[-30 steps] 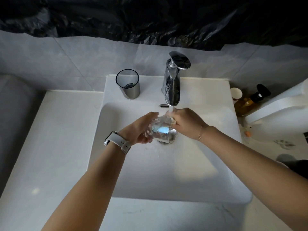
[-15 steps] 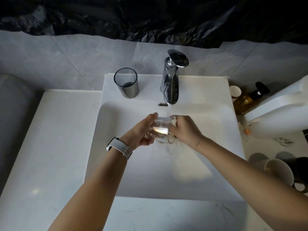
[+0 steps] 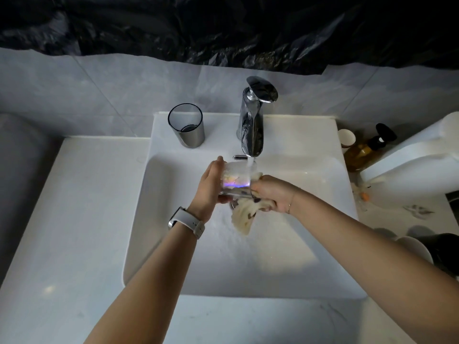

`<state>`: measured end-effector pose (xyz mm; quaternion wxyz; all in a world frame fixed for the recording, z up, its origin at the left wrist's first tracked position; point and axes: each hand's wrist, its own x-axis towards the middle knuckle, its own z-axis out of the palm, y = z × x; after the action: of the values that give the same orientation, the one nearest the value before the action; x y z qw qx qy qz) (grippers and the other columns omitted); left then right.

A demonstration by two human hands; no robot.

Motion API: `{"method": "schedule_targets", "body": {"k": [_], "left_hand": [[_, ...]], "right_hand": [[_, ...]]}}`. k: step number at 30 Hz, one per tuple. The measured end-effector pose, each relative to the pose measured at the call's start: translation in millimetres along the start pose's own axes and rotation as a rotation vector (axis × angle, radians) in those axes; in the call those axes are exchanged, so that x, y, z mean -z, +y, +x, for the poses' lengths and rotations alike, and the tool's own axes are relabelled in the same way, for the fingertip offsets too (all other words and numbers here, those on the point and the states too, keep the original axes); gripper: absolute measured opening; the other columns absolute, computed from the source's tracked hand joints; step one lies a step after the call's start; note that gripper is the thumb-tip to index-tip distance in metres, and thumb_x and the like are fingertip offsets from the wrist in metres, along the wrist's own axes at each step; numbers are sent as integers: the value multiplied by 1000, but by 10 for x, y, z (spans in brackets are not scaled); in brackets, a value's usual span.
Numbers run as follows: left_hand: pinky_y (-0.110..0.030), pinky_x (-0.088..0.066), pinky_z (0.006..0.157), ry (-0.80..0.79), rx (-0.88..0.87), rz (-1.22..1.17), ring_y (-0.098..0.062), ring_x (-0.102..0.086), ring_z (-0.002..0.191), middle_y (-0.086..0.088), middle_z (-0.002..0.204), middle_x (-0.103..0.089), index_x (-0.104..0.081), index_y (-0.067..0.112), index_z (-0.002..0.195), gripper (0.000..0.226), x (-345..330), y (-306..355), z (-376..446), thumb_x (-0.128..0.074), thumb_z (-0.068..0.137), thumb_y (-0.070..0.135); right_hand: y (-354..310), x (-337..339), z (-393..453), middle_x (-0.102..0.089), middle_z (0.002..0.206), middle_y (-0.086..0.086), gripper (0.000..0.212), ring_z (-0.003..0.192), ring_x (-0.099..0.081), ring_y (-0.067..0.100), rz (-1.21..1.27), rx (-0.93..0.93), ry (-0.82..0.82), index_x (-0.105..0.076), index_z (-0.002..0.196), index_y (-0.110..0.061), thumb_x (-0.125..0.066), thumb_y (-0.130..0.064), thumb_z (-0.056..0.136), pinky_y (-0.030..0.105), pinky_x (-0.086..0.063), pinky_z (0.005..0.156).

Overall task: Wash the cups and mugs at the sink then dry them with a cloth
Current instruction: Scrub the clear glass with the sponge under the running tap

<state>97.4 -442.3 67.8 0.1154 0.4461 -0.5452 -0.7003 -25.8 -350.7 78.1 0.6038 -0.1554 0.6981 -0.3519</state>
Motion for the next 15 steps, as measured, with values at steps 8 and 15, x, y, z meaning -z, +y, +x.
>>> {"method": "schedule_targets", "body": {"k": [8,15], "left_hand": [[-20,-30,50,-146,334,212,-16,-41,46,-2,55,-56,-62,15,93,50,82,137,82,-30,99,54],[-26,-47,65,-259,175,100,-13,-58,62,-9,90,-70,-70,22,108,62,200,-8,71,-33,93,69]], "right_hand": [[-202,139,76,-65,77,11,8,70,-62,32,-1285,677,328,-67,82,-6,-60,-10,80,28,-38,55],[-66,120,95,-55,51,-7,37,50,-49,16,-844,543,304,-60,49,-23,-61,-15,85,23,-32,49]]}}
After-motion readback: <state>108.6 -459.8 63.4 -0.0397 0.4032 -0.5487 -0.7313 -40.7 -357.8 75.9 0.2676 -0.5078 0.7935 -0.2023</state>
